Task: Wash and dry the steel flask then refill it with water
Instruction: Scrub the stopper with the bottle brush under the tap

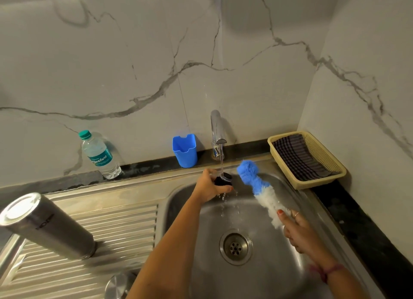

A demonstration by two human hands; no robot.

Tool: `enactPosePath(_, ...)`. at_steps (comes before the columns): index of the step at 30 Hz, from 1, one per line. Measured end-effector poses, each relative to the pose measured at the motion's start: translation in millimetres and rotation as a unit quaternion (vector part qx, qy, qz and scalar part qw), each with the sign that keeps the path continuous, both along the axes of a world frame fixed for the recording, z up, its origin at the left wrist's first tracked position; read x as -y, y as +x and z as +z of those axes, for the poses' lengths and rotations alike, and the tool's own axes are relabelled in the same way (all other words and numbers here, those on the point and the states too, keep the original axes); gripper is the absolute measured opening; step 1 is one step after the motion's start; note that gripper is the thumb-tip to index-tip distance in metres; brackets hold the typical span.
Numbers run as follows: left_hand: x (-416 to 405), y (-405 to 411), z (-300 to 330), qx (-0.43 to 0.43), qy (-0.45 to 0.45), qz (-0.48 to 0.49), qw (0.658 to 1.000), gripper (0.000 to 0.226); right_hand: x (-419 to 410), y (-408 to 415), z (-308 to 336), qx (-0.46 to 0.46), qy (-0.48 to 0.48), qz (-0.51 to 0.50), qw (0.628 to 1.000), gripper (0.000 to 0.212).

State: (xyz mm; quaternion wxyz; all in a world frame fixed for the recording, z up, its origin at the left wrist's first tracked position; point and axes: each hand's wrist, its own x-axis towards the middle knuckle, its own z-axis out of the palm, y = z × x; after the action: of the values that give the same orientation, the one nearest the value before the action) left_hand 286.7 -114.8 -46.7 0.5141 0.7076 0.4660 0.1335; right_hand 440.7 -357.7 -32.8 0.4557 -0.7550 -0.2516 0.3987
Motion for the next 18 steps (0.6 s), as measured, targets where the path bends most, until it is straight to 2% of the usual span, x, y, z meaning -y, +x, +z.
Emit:
enactPosePath(4,16,-9,-9,0.093,-0.068,0.056,0.992,0.054,-2,0,7,-0.03,0.015,0.032,0.999,0.019)
enactPosePath(8,38,-10,-6,0.211,-0.146,0.092,0.962,0.041,-5,-2,19,-0.04,0.019,0.049,0.998,0.013)
enactPosePath(14,56,-14,-3,0.377,-0.31,0.169,0.856,0.034,-10,3,26,0.008,0.008,0.084,0.996,0.019)
enactPosePath(18,56,-14,-2,0.43,-0.346,0.203,0.809,0.049,-11,3,30,0.043,0.001,0.093,0.995,0.02)
